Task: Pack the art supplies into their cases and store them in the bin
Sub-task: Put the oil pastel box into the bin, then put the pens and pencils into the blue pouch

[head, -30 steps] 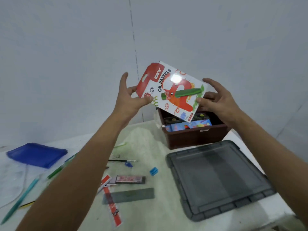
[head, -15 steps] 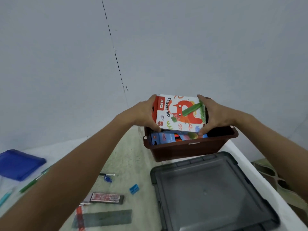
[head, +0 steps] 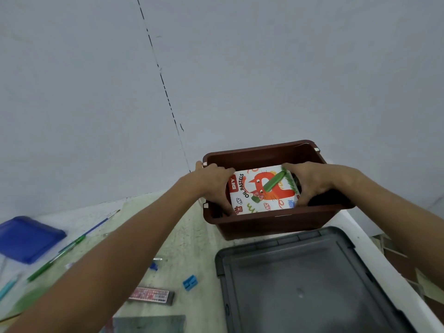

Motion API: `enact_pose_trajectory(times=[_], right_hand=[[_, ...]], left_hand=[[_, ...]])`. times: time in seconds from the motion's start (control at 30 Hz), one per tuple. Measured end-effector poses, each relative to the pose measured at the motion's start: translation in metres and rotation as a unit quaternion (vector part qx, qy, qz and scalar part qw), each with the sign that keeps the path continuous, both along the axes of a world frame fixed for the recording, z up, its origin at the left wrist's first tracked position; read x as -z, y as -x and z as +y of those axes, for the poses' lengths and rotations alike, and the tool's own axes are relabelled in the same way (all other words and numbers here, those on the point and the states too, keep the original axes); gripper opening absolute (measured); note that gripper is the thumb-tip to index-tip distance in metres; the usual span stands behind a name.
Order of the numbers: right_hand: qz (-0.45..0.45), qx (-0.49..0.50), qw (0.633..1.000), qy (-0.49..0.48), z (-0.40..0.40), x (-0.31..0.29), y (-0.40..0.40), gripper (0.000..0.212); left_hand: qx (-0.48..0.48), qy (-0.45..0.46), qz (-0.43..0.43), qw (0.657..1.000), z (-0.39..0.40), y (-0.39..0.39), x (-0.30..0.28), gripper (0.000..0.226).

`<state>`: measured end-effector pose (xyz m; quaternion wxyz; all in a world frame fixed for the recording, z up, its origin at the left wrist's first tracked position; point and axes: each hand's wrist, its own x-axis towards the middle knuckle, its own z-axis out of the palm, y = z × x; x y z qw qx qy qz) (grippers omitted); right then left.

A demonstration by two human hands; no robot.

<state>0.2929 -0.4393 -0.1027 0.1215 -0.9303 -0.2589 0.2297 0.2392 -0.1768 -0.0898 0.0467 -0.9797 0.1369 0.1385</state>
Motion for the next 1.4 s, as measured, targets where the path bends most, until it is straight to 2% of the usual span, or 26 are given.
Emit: enact_pose_trajectory(times=[0.17,0.27,0.47,0.57,0.67,0.8,1.0,1.13,1.4], right_hand=[[-0.022,0.019,1.000,-0.001,0.000,0.000,0.004,0.100],[-0.061,0.015,0.998,0.018,0.003,-0.001,0.007,0.105],[-0.083,0.013,0.996,0.040,0.012,-0.009,0.027,0.107],[-0.110,0.033,0.992,-0.052,0.028,-0.028,0.047,0.104],[-0.130,0.025,0.974,-0.183,0.063,-0.045,0.074,0.086],[-0.126,-0.053,0.947,-0.290,0.148,-0.054,0.101,0.064],[-0.071,-0.135,0.923,-0.352,0.287,-0.038,0.144,0.051],[-0.031,-0.178,0.923,-0.340,0.379,-0.013,0.180,0.045],[0.004,-0.122,0.946,-0.299,0.523,0.046,0.227,0.041]], left_hand=[[0.002,-0.023,0.005,1.000,0.001,0.001,0.004,0.098],[-0.009,-0.011,0.014,1.000,0.000,0.003,0.004,0.094],[-0.023,0.004,0.023,0.999,-0.003,0.012,-0.005,0.088],[-0.022,0.075,-0.006,0.997,0.002,0.026,-0.018,0.079],[-0.031,0.176,-0.069,0.981,0.024,0.052,-0.037,0.072],[-0.119,0.234,-0.108,0.959,0.092,0.101,-0.047,0.065],[-0.268,0.250,-0.121,0.922,0.213,0.188,-0.034,0.059],[-0.362,0.267,-0.133,0.883,0.294,0.250,-0.016,0.054],[-0.441,0.237,-0.120,0.857,0.446,0.318,0.033,0.045]])
